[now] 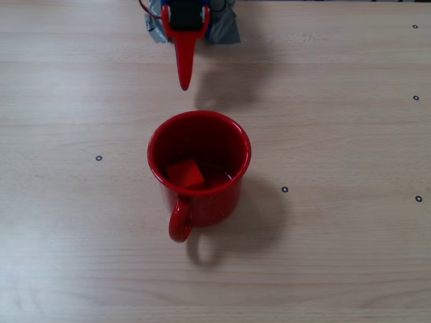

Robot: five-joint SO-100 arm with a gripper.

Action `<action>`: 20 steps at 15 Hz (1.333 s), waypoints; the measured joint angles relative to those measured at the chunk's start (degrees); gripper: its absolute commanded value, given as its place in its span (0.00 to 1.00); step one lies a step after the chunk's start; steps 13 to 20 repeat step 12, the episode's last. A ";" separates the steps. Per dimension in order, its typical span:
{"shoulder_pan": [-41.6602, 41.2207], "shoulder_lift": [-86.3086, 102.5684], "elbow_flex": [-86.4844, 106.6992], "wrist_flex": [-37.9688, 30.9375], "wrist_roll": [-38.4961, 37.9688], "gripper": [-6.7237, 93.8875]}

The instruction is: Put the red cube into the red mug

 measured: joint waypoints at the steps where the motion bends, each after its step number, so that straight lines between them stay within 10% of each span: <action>1: -0.53 0.00 0.00 0.00 -0.09 0.07; 20: -0.62 0.00 0.00 0.00 -0.09 0.07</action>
